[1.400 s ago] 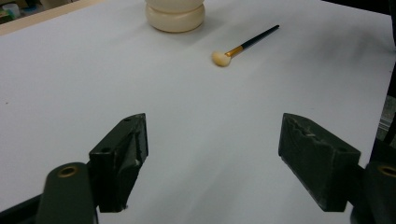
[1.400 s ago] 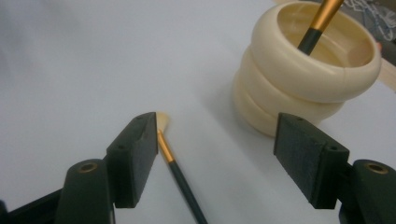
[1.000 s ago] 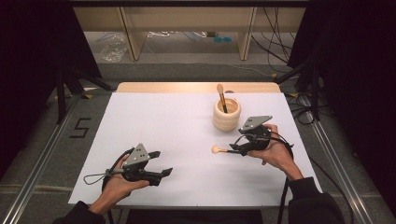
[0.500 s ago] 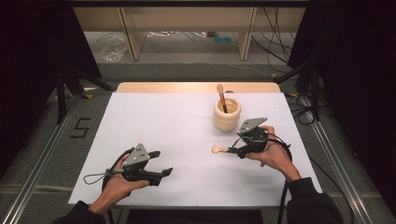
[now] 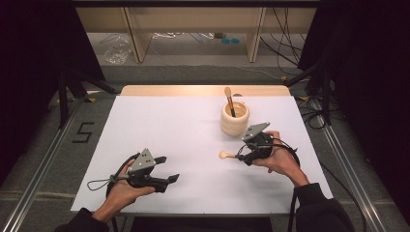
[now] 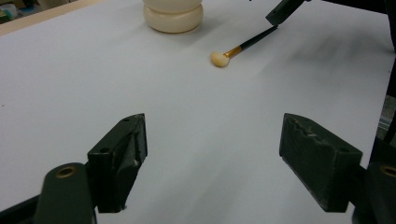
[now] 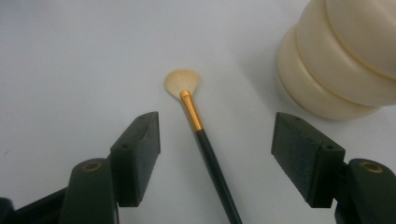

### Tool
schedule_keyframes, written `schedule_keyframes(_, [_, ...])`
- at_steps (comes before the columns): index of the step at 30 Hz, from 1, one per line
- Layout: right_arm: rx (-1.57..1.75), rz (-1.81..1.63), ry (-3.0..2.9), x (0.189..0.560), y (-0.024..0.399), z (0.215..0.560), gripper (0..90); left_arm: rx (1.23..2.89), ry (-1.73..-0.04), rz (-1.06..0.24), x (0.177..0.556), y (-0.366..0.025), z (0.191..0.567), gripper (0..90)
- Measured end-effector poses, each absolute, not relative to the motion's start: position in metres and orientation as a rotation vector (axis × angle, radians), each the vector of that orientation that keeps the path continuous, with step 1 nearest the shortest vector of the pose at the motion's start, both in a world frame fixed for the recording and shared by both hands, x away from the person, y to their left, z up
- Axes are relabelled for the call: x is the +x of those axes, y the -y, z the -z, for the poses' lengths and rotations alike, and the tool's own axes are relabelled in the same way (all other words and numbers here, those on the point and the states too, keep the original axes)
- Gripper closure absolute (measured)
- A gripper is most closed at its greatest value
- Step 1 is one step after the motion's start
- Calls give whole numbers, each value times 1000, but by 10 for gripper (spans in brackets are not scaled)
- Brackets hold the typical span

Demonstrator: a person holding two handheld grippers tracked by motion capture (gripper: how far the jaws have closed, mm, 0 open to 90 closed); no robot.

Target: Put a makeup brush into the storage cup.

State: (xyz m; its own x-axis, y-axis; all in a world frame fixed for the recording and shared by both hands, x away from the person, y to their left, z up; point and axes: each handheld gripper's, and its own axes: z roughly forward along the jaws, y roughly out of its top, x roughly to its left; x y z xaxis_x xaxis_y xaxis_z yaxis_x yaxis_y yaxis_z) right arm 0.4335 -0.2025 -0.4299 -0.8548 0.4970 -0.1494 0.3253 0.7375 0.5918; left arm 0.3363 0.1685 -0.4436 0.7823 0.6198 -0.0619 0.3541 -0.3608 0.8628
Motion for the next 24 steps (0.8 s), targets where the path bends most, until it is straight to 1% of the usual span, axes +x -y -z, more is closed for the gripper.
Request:
schedule_keyframes(2, [642,-797,-2643,435,202,431,337,1993,-702,-345,337,-170,443,235])
schedule_keyframes(13, [615,-745,-2694,444,198,439,389,1996,-706,-350,337,-169,443,234])
schedule_keyframes(17, [598,-732,-2712,446,198,441,424,1988,-727,-338,335,-168,444,234])
schedule_keyframes(21, [583,-711,-2750,448,197,442,490,1985,-725,-333,336,-169,444,234])
schedule_keyframes(24, [575,-679,-2774,448,196,444,512,1985,-729,-335,335,-168,443,234])
